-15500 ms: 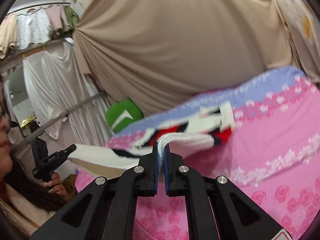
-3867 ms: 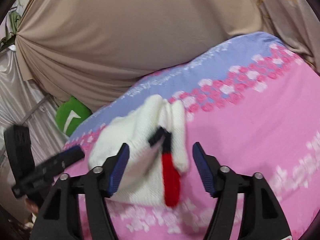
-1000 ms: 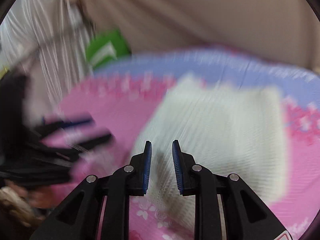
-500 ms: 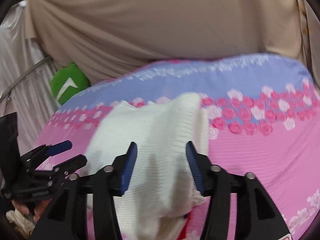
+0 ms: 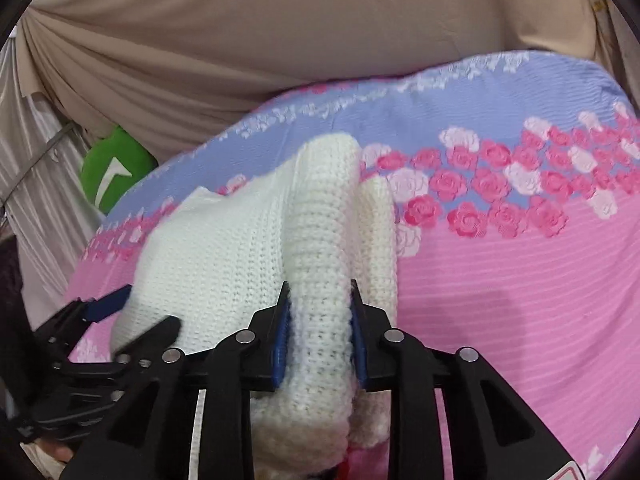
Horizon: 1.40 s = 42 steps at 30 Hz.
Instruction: Fold small clothes
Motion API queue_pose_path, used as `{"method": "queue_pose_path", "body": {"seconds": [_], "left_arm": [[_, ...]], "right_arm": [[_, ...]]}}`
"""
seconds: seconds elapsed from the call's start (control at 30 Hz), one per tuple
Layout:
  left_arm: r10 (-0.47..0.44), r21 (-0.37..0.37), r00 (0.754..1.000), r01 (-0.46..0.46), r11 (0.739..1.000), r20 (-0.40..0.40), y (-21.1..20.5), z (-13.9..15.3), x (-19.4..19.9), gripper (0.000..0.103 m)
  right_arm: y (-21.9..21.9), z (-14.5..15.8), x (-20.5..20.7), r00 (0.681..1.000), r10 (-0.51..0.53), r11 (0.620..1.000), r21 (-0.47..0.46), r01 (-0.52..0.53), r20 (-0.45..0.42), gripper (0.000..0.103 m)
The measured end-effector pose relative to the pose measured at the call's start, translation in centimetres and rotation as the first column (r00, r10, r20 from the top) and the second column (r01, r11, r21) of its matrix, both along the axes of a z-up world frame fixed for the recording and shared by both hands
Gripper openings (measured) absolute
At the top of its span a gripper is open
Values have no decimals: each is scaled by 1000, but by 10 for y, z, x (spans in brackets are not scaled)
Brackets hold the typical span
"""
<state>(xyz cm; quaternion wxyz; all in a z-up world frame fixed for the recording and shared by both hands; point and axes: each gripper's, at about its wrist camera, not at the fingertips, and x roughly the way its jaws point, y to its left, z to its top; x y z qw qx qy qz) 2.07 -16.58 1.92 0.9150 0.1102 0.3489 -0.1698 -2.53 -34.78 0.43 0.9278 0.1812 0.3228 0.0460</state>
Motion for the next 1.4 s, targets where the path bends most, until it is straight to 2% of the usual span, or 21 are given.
{"method": "queue_pose_path", "body": {"seconds": [0.13,0.27,0.33,0.43,0.57,0.83,1.27,1.4], "left_arm": [[7,-27,1000,-7,1000,-20,9,5,0,88],[37,-101,999,-40,994,-32,38,15,-7,95],[51,-108,997,-58,992,-62,51,12,-5,98],[46,-129,988,-66,989,-148,59,-4,7,98],[28,-219,974,-79,972,-224,61,-15,16,98],[4,-212,977,-50,976,-213,34,-23,26,98],[-24,-272,978,-34,962,-207,32,-34,35,98],[-55,-322,974,-20,947,-222,37,-40,39,98]], "right_arm": [[0,1,-29,999,-28,998,52,26,38,61],[-10,-14,-42,999,-51,994,100,50,9,68],[-14,-25,-42,999,-52,989,134,53,-15,71],[-18,-40,-35,999,-11,975,222,21,-44,73],[-14,-48,-24,997,30,964,264,-11,-68,76],[-3,-48,-9,997,50,973,229,-36,-57,85],[10,-47,0,998,65,979,193,-58,-28,91],[12,-47,3,997,71,982,178,-66,-23,93]]}}
